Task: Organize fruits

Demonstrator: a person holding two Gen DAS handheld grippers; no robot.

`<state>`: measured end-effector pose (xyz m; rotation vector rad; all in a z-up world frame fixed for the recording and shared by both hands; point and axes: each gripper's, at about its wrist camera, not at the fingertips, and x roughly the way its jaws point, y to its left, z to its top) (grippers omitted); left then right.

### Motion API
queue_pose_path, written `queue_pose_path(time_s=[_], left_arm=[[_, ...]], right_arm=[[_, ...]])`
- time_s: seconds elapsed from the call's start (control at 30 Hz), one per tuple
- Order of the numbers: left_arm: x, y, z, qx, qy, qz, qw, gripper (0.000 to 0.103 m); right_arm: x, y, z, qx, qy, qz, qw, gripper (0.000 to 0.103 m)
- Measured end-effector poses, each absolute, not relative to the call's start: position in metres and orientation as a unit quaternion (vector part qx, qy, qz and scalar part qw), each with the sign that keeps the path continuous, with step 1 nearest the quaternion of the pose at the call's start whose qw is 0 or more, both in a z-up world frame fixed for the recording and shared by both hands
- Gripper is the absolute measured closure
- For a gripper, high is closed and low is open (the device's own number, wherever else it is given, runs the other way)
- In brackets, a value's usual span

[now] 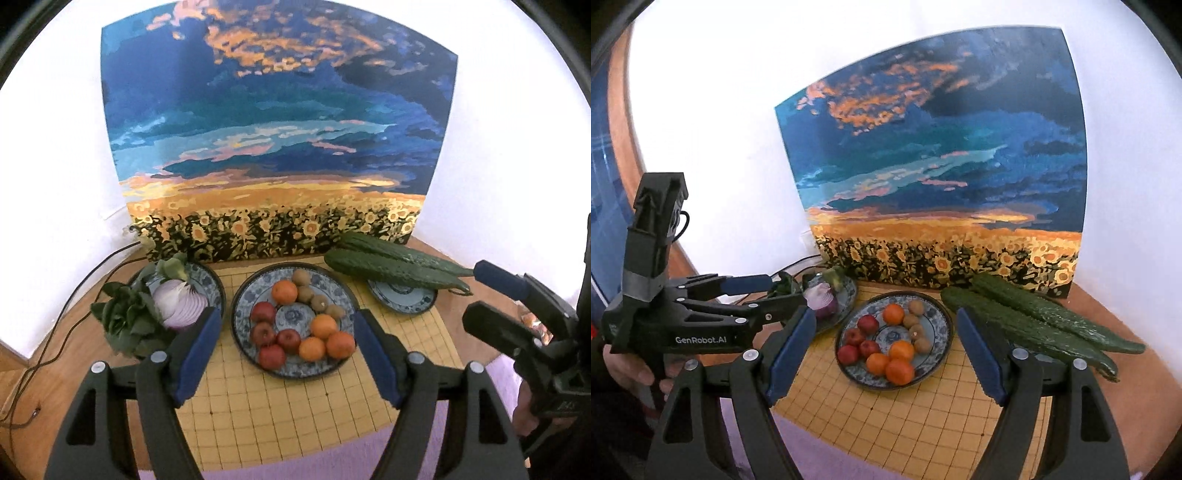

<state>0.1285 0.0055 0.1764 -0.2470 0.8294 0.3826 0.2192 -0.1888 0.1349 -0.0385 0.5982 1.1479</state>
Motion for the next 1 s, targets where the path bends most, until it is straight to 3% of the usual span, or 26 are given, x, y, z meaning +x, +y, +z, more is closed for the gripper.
queue_pose_path(time_s=[0.43, 1.0], left_arm=[[0.084, -0.036, 0.160, -0.112, 0.424, 0.193, 0.878, 0.022], [0.019, -0.049, 0.102, -0.162, 0.502, 0.208, 0.823, 0.021]], right_arm=[[0.171, -0.209, 0.120, -0.051, 0.287, 0.533, 0.795, 0.023], [0.122, -0.227, 0.072, -0.077, 0.374, 0.505, 0.774, 0.023]])
